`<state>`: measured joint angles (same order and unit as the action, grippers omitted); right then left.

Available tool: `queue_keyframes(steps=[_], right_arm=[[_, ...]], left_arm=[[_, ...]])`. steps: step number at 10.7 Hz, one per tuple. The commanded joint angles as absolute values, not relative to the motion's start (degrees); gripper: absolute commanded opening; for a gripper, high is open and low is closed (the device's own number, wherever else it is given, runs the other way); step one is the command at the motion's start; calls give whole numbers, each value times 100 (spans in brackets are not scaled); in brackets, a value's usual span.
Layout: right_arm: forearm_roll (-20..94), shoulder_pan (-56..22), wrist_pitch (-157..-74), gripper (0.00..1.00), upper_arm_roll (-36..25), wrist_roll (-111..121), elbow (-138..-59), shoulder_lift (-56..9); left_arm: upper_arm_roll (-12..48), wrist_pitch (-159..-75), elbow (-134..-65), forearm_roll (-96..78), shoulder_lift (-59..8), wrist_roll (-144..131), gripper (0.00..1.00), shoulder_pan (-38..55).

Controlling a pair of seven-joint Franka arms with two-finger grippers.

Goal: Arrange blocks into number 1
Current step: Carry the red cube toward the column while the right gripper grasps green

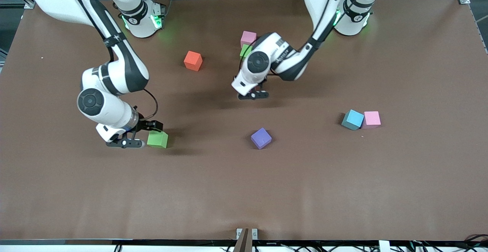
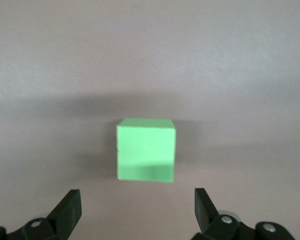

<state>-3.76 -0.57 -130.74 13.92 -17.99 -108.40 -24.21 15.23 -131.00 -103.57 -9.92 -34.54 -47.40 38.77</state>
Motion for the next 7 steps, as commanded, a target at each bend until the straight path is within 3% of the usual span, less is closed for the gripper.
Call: queue_keyframes(steps=[1, 7], right_arm=[[-475, 17, -13175, 100, 1433, -1837, -10469, -2820], [-580, -18, -13719, 100, 1240, -1846, -10468, -3330]], left_arm=[[1450, -13087, -10441, -512, -3296, -4878, 0, 4182], [1503, -13078, -10590, -282, -3349, -5141, 0, 4526]])
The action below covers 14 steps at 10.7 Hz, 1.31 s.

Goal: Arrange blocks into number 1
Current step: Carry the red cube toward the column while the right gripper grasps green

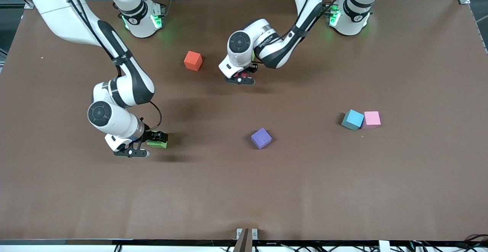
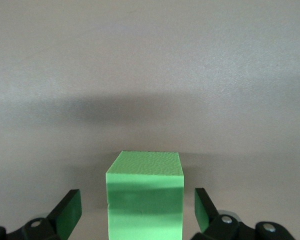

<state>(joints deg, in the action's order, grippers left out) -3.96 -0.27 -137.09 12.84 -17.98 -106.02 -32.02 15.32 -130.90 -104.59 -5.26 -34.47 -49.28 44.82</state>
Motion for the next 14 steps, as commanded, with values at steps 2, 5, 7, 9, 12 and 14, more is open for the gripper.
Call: queue_keyframes(steps=[2, 5, 7, 9, 12, 14], right_arm=[[-589, 0, -13956, 100, 1187, -1846, -10599, -3410], [-571, 26, -13957, 24, 1195, -1898, -10661, -3436], [-545, 53, -13922, 8, 1204, -1960, -10862, -3340], [-545, -43, -13643, 9, 1248, -2318, -10872, -3165], [-545, -561, -13359, 9, 1257, -3101, -10837, -2962], [-545, -912, -13342, 10, 1257, -3391, -10837, -2839]], left_arm=[[1503, -13078, -10635, -194, -3357, -5159, 0, 4526], [1538, -13078, -10731, -132, -3331, -5159, 0, 4535], [1617, -13034, -10828, -132, -3252, -5159, 0, 4535], [1635, -13025, -10889, -132, -3208, -5159, 0, 4526], [1644, -13034, -10960, -132, -3199, -5159, 0, 4526], [1678, -13034, -10995, -132, -3182, -5177, 0, 4526]])
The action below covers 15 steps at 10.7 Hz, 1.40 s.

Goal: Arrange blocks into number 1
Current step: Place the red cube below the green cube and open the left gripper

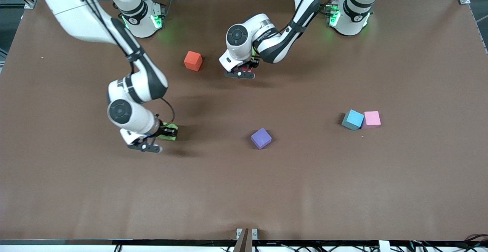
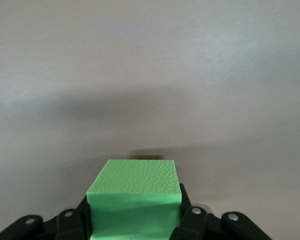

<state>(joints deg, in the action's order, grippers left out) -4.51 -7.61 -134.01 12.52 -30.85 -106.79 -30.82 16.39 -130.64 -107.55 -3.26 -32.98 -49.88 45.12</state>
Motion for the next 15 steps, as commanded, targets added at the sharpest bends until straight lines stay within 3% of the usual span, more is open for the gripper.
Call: queue_keyframes(steps=[1, 6, 7, 8, 12, 15], right_arm=[[-545, -1071, -13263, 10, 1257, -3593, -10837, -2787], [-571, -1204, -13104, 11, 1248, -3683, -10714, -2742], [-580, -1204, -13104, 11, 1248, -3665, -10705, -2751], [-580, -1204, -13139, 11, 1248, -3665, -10705, -2768], [-580, -1213, -13157, 11, 1248, -3665, -10696, -2769], [-580, -1256, -13175, 11, 1248, -3726, -10679, -2777]], left_arm=[[1679, -13034, -11004, -132, -3182, -5185, 0, 4526], [1740, -13034, -11057, -132, -3182, -5317, 0, 4526], [1740, -13034, -11057, -141, -3199, -5361, 34, 4518], [1740, -13025, -11057, -141, -3208, -5387, 99, 4518], [1740, -13008, -11013, -193, -3121, -5388, 100, 4430], [1705, -12737, -10899, -237, -2586, -5379, 100, 4036]])
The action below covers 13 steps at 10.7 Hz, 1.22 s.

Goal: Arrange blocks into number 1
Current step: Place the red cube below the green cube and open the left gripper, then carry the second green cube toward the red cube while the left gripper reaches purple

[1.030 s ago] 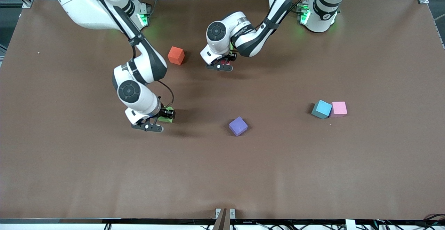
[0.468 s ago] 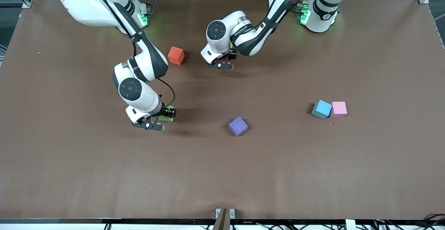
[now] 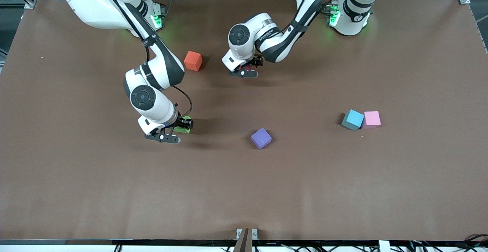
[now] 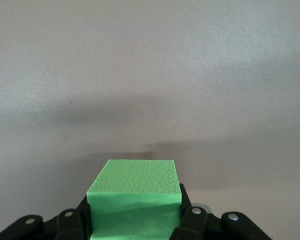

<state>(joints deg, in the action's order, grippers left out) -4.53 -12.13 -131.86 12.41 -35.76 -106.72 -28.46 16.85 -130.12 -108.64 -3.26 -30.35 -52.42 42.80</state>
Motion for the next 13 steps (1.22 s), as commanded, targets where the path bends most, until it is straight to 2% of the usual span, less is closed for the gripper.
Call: queue_keyframes(steps=[1, 3, 6, 9, 10, 13], right_arm=[[-554, -1413, -13166, 11, 1248, -3779, -10644, -2777], [-562, -1913, -13201, 10, 1248, -4374, -10565, -2786], [-554, -2740, -13184, 10, 1248, -5236, -10494, -2847], [-598, -3636, -13210, 11, 1222, -5983, -10459, -3023], [-606, -3865, -13210, 11, 1222, -6220, -10459, -3032], [-886, -4455, -13210, 13, 1204, -6888, -10459, -3190]], left_arm=[[1705, -12561, -10855, -307, -2384, -5370, 100, 3782], [1696, -12507, -10854, -299, -2110, -5361, 100, 3246], [1469, -12507, -10592, -263, -2074, -5178, 100, 2664], [846, -12498, -10240, -482, -2205, -4478, 100, 2549], [539, -12498, -10161, -1145, -2267, -3743, 100, 2558], [1, -12498, -10134, -1565, -2408, -2849, 100, 2654]])
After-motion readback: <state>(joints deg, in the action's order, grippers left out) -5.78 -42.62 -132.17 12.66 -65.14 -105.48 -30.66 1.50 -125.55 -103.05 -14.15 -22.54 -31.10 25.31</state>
